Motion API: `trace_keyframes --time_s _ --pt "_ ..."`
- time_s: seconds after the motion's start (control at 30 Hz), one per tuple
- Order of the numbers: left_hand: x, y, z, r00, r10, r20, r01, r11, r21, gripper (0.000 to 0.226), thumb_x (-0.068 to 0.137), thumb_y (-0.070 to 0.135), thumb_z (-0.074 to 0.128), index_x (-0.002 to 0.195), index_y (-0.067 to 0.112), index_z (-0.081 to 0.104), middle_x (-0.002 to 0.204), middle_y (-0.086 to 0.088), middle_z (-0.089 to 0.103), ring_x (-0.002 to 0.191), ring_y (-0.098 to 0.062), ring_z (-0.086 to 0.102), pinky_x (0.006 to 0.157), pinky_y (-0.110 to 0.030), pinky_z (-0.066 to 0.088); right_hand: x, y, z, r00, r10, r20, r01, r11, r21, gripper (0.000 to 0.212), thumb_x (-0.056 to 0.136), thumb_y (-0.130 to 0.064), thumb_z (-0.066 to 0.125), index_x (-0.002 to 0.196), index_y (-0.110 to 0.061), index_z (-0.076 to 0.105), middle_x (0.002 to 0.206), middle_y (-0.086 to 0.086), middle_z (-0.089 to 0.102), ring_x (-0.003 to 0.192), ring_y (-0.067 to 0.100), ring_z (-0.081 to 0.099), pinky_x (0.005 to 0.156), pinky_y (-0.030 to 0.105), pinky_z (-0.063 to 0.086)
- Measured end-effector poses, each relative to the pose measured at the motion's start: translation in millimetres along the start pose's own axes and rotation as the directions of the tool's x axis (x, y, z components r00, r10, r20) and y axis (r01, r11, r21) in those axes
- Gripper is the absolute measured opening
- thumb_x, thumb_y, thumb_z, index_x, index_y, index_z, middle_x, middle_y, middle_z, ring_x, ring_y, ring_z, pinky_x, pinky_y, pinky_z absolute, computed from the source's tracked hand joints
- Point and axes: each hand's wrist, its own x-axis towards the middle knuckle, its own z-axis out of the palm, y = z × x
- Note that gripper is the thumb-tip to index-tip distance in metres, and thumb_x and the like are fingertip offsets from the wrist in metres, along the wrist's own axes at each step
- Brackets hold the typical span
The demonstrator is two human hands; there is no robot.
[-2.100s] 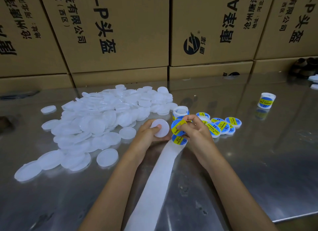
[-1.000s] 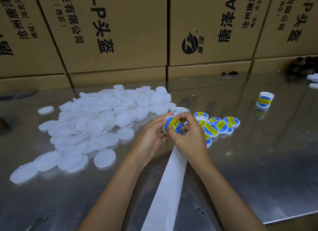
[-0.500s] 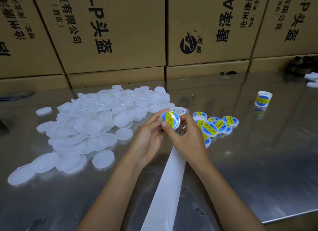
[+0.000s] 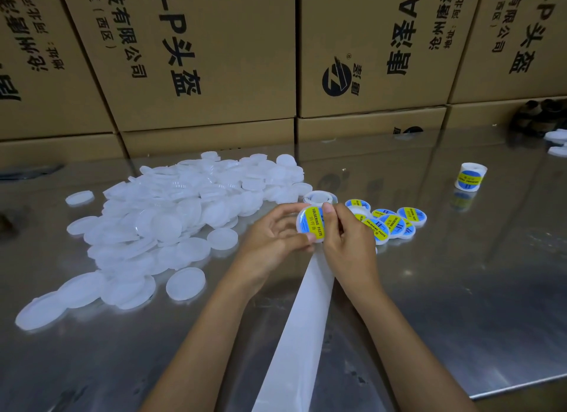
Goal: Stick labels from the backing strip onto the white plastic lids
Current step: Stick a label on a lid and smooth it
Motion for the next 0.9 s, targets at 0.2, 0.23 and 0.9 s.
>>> trace_keyframes --time_s 0.2,0.23,0.9 --pt "-1.6 1.4 1.7 0.994 0.030 -0.108 -0.030 1.000 0.002 0.034 0.082 0.001 0.080 0.110 0.014 0.066 0.076 -0.009 0.072 0.076 -0.030 0.076 0.070 -0.028 0.060 3.0 -0.5 0.7 0.997 0.069 0.032 -0.074 0.981 0.178 0.042 0.103 -0.033 0.050 0.064 -0.022 0.039 0.049 -0.010 0.038 0.051 0.008 0.034 0.051 0.019 0.028" --pt "-1.9 1.4 2.4 0.990 0.038 -0.138 -0.043 0.998 -0.035 0.030 0.084 0.002 0.078 0.109 0.013 0.065 0.078 -0.012 0.072 0.079 -0.030 0.076 0.070 -0.029 0.061 2.7 -0.2 2.0 0.994 0.086 0.061 -0.097 0.975 0.202 0.043 0.101 -0.039 0.049 0.064 -0.021 0.040 0.050 -0.012 0.040 0.052 0.007 0.036 0.052 0.018 0.029" --pt "1.2 0.5 2.3 0.999 0.027 -0.036 -0.026 1.000 0.009 0.043 0.092 0.002 0.069 0.130 0.020 0.059 0.086 -0.009 0.075 0.067 -0.020 0.071 0.073 -0.038 0.063 -1.4 -6.0 7.0 0.983 0.141 0.117 -0.151 0.986 0.077 0.028 0.106 -0.027 0.039 0.082 -0.020 0.051 0.066 -0.005 0.052 0.069 0.020 0.050 0.071 0.044 0.045"
